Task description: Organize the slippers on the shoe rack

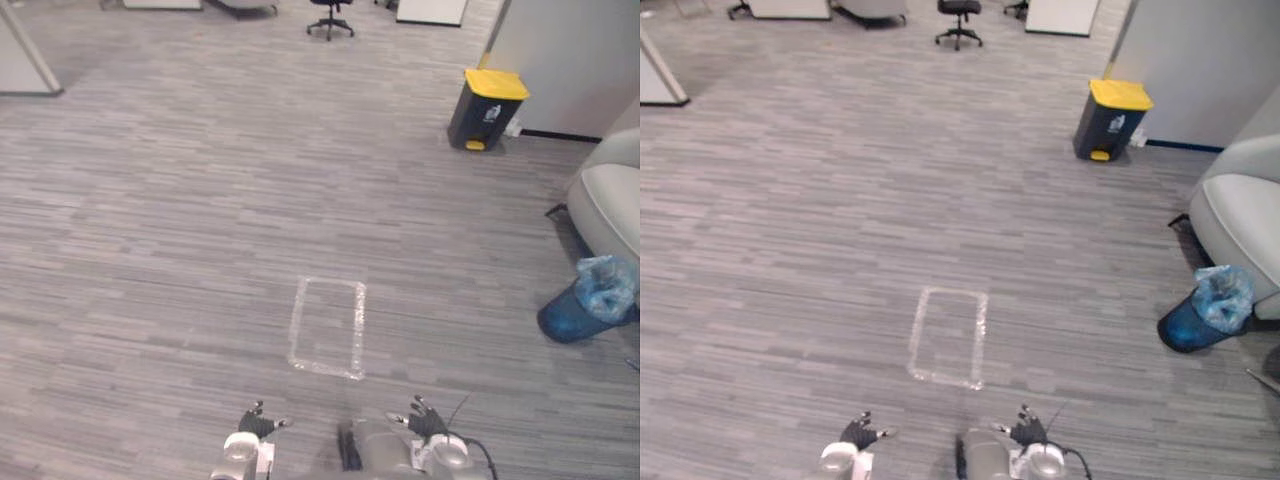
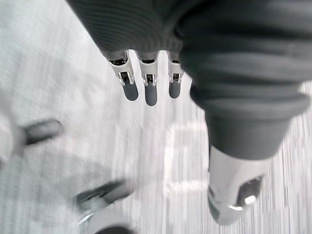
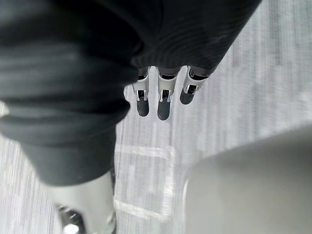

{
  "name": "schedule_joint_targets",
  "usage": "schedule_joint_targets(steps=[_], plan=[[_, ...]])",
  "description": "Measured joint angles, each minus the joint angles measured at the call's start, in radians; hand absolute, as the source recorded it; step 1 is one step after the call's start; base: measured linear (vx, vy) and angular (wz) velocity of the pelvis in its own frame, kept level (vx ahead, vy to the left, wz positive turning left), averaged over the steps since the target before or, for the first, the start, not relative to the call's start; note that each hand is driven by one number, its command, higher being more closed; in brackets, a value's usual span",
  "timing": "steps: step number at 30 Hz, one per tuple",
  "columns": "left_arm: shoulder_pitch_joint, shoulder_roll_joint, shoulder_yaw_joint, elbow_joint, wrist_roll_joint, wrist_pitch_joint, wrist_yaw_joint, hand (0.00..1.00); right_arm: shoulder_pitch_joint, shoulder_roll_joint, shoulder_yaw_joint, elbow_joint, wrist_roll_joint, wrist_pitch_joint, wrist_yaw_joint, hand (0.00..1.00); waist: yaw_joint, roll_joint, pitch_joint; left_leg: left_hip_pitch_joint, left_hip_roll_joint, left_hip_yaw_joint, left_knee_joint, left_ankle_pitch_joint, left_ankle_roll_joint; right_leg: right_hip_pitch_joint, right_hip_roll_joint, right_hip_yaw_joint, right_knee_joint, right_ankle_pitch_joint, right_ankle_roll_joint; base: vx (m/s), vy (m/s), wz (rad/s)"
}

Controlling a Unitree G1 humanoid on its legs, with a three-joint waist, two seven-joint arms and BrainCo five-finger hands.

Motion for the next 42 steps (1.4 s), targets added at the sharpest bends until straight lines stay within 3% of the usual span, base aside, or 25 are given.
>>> schedule_joint_targets(steps=[1,3,5,6,7,11,12,14,15,16,19,21,22,23,26,28,29,30,31,35,37,38,40,41,42], plan=[[0.002,-0.011,0.006,-0.012,0.003,-0.001,-0.001,0.0,0.0,-0.005,-0.001,0.0,0.0,0.006,-0.002,0.0,0.003,0.005,0.003,-0.003,0.009,0.0,0.046,0.009,-0.014,0.018,0.001,-0.006,0.006,-0.016,-0.015,0.45,-0.198,0.06],[0.01,-0.035,0.043,-0.035,0.017,0.0,-0.003,0.0,0.01,-0.002,0.013,-0.011,0.0,0.01,-0.003,0.0,-0.007,0.024,-0.001,-0.164,0.069,-0.056,0.465,0.057,-0.12,0.143,0.017,-0.029,-0.094,-0.034,-0.032,0.55,-0.197,0.33],[0.015,-0.042,0.076,-0.08,0.018,-0.001,-0.006,0.0,0.015,0.0,0.047,-0.007,0.0,0.019,-0.002,0.0,0.012,0.023,0.001,-0.299,0.106,-0.059,0.814,0.09,-0.174,0.249,0.035,-0.014,-0.174,-0.034,-0.033,0.53,-0.112,-0.06],[0.026,-0.042,0.084,-0.095,0.018,-0.002,-0.004,0.0,0.016,0.0,0.061,-0.007,0.0,0.02,-0.002,0.0,0.022,0.022,0.001,-0.338,0.118,-0.04,0.905,0.082,-0.161,0.298,0.042,0.011,-0.206,-0.038,-0.046,0.53,-0.042,-0.48],[0.043,-0.043,0.089,-0.112,0.017,-0.002,-0.002,0.0,0.012,-0.002,0.083,-0.007,0.0,0.021,-0.003,0.0,0.032,0.015,0.004,-0.387,0.127,-0.003,0.958,0.053,-0.111,0.361,0.047,0.046,-0.255,-0.049,-0.065,0.34,0.014,-0.45],[0.05,-0.044,0.1,-0.133,0.008,0.0,0.002,0.0,0.009,0.017,0.079,-0.007,0.002,0.031,-0.004,0.0,0.074,0.024,0.003,-0.493,0.131,0.103,0.798,-0.024,-0.04,0.498,0.026,0.161,-0.345,-0.052,-0.069,0.4,0.103,-0.94],[0.052,-0.044,0.101,-0.132,0.001,-0.001,0.004,0.0,0.01,0.025,0.07,-0.009,0.002,0.031,-0.005,0.0,0.074,0.019,0.003,-0.508,0.092,0.103,0.599,-0.018,-0.042,0.528,-0.003,0.194,-0.354,-0.055,-0.062,0.51,0.238,-1.03],[0.052,-0.042,0.066,-0.123,-0.004,-0.008,0.006,0.0,0.012,0.025,0.045,-0.003,0.002,0.031,-0.004,0.0,0.075,0.027,-0.006,-0.524,0.011,-0.043,0.279,0.063,-0.062,0.542,-0.031,0.254,-0.357,-0.077,-0.027,0.55,0.299,-1.2],[0.058,-0.04,0.041,-0.111,-0.011,-0.01,0.012,0.0,0.012,0.016,0.044,0.006,-0.001,0.032,-0.005,0.0,0.078,0.047,-0.017,-0.538,0.0,-0.144,0.167,0.2,-0.098,0.542,-0.036,0.31,-0.356,-0.098,0.004,0.54,0.341,-1.23],[0.049,-0.022,0.022,-0.093,-0.013,-0.01,0.017,0.0,0.009,0.019,0.045,0.022,-0.001,0.034,-0.006,0.0,0.068,0.029,-0.041,-0.536,-0.027,-0.131,0.173,0.231,-0.063,0.534,-0.069,0.347,-0.347,-0.102,0.027,0.54,0.336,-1.08],[0.033,0.028,-0.02,-0.045,-0.015,-0.009,0.018,0.0,0.01,0.025,0.04,0.07,-0.005,0.039,-0.003,0.0,0.063,-0.019,-0.058,-0.527,-0.043,-0.042,0.186,0.194,-0.012,0.463,-0.105,0.397,-0.259,-0.053,0.075,0.42,0.242,-0.57],[0.03,0.05,-0.045,-0.031,-0.016,-0.005,0.019,0.0,0.006,0.026,0.017,0.077,-0.009,0.047,-0.003,0.0,0.062,-0.017,-0.055,-0.449,-0.035,0.016,0.152,0.181,0.01,0.414,-0.094,0.422,-0.137,0.011,0.107,0.39,0.198,-0.77],[0.03,0.055,-0.047,-0.026,-0.016,-0.005,0.019,0.0,0.003,0.026,0.013,0.077,-0.01,0.047,-0.001,0.0,0.064,-0.012,-0.052,-0.42,-0.03,0.032,0.137,0.179,0.012,0.403,-0.09,0.42,-0.106,0.006,0.114,0.36,0.132,-1.51],[0.032,0.068,-0.057,0.0,-0.016,0.001,0.021,0.0,-0.007,0.017,0.013,0.073,-0.01,0.038,0.0,0.0,0.066,0.022,-0.044,-0.314,0.001,0.09,0.077,0.176,0.017,0.353,-0.072,0.378,-0.035,-0.04,0.118,0.25,0.06,-1.53],[0.045,0.073,-0.088,0.012,-0.015,0.002,0.021,0.0,-0.006,-0.009,0.013,0.068,-0.009,0.029,-0.001,0.0,0.057,0.077,-0.068,-0.251,0.04,0.145,0.035,0.176,0.017,0.24,-0.049,0.213,-0.142,-0.062,0.106,0.2,0.002,-1.04],[0.035,0.08,-0.094,0.008,-0.016,0.0,0.02,0.0,-0.005,-0.006,0.013,0.07,-0.009,0.029,-0.003,0.0,0.044,0.05,-0.074,-0.238,0.023,0.167,0.015,0.175,0.015,0.196,-0.046,0.154,-0.304,0.024,0.113,0.19,-0.078,-0.41],[0.021,0.08,-0.09,0.012,-0.017,0.002,0.02,0.0,0.001,-0.007,0.01,0.076,-0.009,0.032,-0.002,0.0,0.032,0.036,-0.077,-0.23,0.011,0.165,0.003,0.161,-0.006,0.175,-0.042,0.121,-0.336,0.085,0.073,0.19,-0.073,-0.31],[0.02,0.05,-0.092,0.01,-0.016,-0.002,0.014,0.0,0.004,-0.027,0.0,0.075,-0.007,0.03,-0.006,0.0,0.025,0.073,-0.08,-0.223,0.037,0.169,-0.022,0.162,-0.007,0.177,-0.005,0.111,-0.36,0.12,0.072,0.27,-0.112,-0.67],[0.018,0.039,-0.092,0.012,-0.012,0.0,0.011,0.0,-0.003,-0.039,0.002,0.077,-0.007,0.03,-0.007,0.0,0.025,0.085,-0.075,-0.207,0.048,0.172,-0.047,0.169,-0.019,0.171,0.009,0.122,-0.366,0.122,0.071,0.22,-0.074,-0.71],[0.022,0.02,-0.094,0.015,-0.008,0.002,-0.003,0.0,0.001,-0.047,-0.027,0.074,-0.005,0.028,-0.008,0.0,0.008,0.096,-0.063,-0.129,0.063,0.168,-0.037,0.188,-0.048,0.225,0.033,0.147,-0.356,0.116,0.055,0.17,-0.084,-0.56],[0.009,0.012,-0.053,-0.014,-0.001,-0.002,-0.005,0.0,0.014,-0.032,-0.044,0.07,-0.001,0.024,-0.008,0.0,0.008,0.056,-0.041,-0.182,0.091,0.166,0.242,0.154,-0.098,0.291,0.008,0.158,-0.342,0.075,0.034,0.12,-0.108,-0.2],[0.008,0.008,-0.041,-0.022,-0.001,-0.002,-0.006,0.0,0.014,-0.028,-0.043,0.067,0.0,0.024,-0.008,0.0,0.011,0.054,-0.04,-0.2,0.099,0.164,0.289,0.152,-0.1,0.295,0.008,0.162,-0.339,0.07,0.033,0.07,-0.12,-0.42],[0.028,-0.026,0.027,-0.049,-0.001,-0.003,-0.005,0.0,0.022,-0.024,-0.035,0.048,0.0,0.027,-0.008,0.0,0.036,0.067,-0.031,-0.348,0.179,0.109,0.658,0.175,-0.085,0.311,0.044,0.222,-0.307,0.022,-0.006,0.03,-0.035,-0.66],[0.032,-0.029,0.03,-0.048,-0.001,-0.003,-0.005,0.0,0.025,-0.023,-0.035,0.042,0.0,0.028,-0.009,0.0,0.041,0.07,-0.031,-0.354,0.183,0.1,0.682,0.158,-0.079,0.312,0.046,0.232,-0.3,0.011,-0.007,0.07,0.078,-0.87],[0.052,-0.042,0.035,-0.051,-0.001,0.001,-0.01,0.0,0.03,-0.015,-0.037,0.026,0.002,0.028,-0.01,0.0,0.041,0.066,-0.029,-0.372,0.169,0.082,0.701,0.073,-0.057,0.32,0.046,0.286,-0.288,-0.009,-0.02,0.12,0.094,-0.87]])
